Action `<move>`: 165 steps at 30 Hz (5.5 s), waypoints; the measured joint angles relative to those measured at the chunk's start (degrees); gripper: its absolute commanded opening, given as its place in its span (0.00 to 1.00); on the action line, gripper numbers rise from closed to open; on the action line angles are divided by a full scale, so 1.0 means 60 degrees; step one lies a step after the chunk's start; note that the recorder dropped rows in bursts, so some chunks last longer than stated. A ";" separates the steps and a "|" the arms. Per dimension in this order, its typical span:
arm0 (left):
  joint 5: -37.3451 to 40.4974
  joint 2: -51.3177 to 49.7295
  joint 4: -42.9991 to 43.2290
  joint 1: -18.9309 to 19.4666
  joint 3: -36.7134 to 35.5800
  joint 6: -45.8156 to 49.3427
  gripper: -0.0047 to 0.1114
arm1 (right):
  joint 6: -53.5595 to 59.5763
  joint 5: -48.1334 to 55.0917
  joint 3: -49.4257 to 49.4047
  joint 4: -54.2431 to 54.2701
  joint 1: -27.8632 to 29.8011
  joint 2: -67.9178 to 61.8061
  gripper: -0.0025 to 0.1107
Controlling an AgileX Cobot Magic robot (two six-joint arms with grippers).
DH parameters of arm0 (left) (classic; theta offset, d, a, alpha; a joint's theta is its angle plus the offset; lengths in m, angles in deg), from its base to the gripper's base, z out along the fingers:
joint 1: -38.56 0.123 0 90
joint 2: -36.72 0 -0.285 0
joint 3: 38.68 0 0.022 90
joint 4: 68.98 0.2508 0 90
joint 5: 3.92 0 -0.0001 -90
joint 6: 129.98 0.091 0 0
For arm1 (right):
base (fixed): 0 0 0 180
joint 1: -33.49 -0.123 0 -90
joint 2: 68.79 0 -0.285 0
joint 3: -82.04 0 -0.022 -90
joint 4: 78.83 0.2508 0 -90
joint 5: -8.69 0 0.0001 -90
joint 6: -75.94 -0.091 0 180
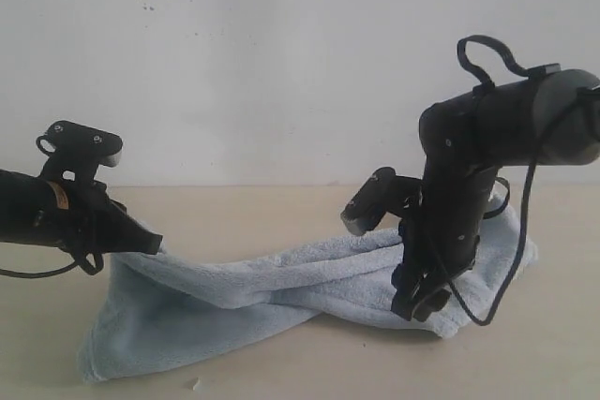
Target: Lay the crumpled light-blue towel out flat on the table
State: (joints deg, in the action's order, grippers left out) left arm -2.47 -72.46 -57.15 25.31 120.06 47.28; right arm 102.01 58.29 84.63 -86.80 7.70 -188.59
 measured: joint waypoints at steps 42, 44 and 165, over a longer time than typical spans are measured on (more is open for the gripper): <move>0.0245 0.1249 -0.0437 0.0000 0.0000 -0.0202 0.07 | -0.5789 -0.1372 -0.1127 -0.5355 0.0702 0.1184 0.02; 0.0394 0.1908 -0.0437 0.0000 0.0000 -0.0202 0.07 | -0.5827 -0.1290 -0.1127 -0.5436 0.0702 0.2036 0.02; -0.0416 0.2082 -0.4974 -0.0082 -0.1309 0.5023 0.07 | -0.8400 -0.4623 -0.1311 -0.4845 0.1949 0.1217 0.55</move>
State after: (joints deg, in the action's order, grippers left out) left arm -4.96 -59.97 -86.99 24.81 112.20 77.42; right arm 51.61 30.56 76.76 -115.87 19.39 -181.29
